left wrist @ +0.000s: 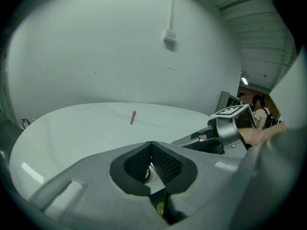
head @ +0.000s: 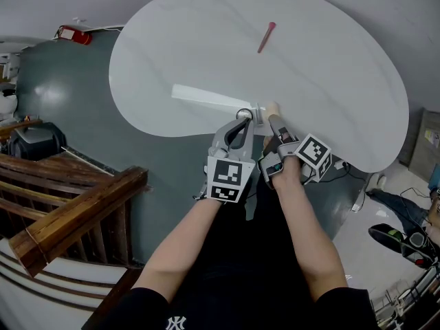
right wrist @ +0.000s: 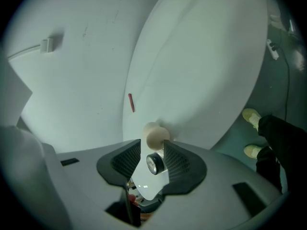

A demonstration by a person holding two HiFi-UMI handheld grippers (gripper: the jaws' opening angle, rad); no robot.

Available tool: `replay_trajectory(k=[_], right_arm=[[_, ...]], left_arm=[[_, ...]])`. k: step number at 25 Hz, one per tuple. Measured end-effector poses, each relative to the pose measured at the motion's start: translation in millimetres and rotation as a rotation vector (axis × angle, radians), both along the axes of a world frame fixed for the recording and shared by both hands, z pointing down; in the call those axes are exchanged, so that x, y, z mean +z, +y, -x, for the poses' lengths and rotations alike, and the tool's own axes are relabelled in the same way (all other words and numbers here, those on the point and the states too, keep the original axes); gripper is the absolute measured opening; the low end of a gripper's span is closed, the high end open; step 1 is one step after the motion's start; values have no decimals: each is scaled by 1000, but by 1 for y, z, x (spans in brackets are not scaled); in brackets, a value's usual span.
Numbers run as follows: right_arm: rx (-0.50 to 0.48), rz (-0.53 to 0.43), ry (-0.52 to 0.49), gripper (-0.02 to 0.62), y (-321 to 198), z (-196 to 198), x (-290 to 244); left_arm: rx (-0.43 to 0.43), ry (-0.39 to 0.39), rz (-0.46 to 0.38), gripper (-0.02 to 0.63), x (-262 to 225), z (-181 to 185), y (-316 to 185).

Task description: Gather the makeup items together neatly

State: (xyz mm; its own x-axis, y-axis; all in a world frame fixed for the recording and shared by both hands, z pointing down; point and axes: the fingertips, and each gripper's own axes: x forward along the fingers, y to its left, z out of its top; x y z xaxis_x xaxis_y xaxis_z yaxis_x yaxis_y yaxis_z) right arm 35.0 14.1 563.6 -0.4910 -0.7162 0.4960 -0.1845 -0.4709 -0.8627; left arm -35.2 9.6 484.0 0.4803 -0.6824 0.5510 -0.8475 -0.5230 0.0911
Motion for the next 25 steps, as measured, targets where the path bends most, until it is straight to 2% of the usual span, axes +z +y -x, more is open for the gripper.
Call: replay_trajectory(k=[9,14,25], right_arm=[[-37,-26,21,144,14,0,-17],[-67,-61,69,139,22,-5,-33],[-175,-222,252,38,29,6,-92]], left_arm=[[9,12,-15,9,-8,-1,4],[19,25,-32,9,-18,-2,6],[42,73,-83,9,-55,0,13]])
